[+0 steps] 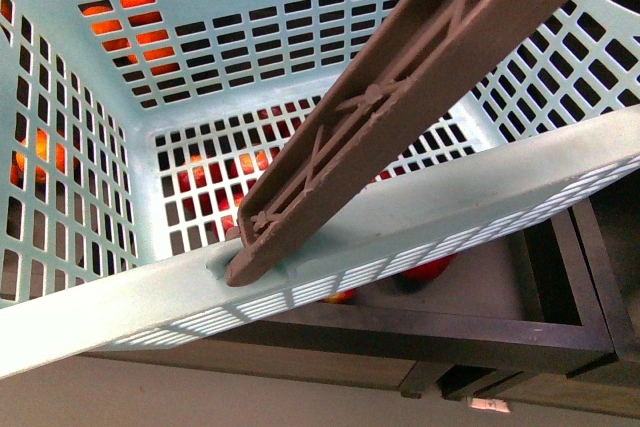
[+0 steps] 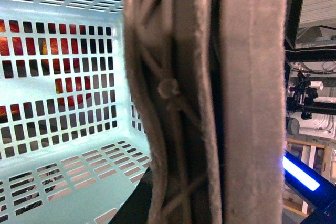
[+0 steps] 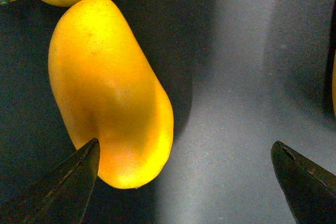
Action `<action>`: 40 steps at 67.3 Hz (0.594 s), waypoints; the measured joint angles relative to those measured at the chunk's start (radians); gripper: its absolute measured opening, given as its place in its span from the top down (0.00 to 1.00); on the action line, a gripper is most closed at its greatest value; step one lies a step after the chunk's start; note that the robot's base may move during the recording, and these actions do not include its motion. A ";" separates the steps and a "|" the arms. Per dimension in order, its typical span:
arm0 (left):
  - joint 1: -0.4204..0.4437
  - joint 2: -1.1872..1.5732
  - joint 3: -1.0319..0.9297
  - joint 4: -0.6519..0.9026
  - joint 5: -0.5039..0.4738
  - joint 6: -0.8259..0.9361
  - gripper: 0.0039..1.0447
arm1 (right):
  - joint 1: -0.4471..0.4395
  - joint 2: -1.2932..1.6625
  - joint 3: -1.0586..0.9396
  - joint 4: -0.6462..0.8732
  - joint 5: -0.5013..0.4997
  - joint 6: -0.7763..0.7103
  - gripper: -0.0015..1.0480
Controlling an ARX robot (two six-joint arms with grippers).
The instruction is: Pick mango and avocado into basket
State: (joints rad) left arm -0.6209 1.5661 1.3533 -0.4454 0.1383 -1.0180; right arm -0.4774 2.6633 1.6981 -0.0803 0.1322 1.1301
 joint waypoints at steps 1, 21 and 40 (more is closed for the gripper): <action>0.000 0.000 0.000 0.000 0.000 0.000 0.87 | 0.000 0.006 0.009 -0.003 0.000 0.000 0.08; 0.000 0.000 0.000 0.000 -0.003 0.001 0.87 | 0.003 0.067 0.140 -0.050 0.003 -0.009 0.08; 0.000 0.000 0.000 0.000 0.000 0.000 0.87 | 0.004 0.123 0.229 -0.082 0.006 -0.031 0.08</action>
State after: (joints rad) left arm -0.6209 1.5661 1.3533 -0.4454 0.1379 -1.0176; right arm -0.4732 2.7865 1.9274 -0.1619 0.1383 1.0992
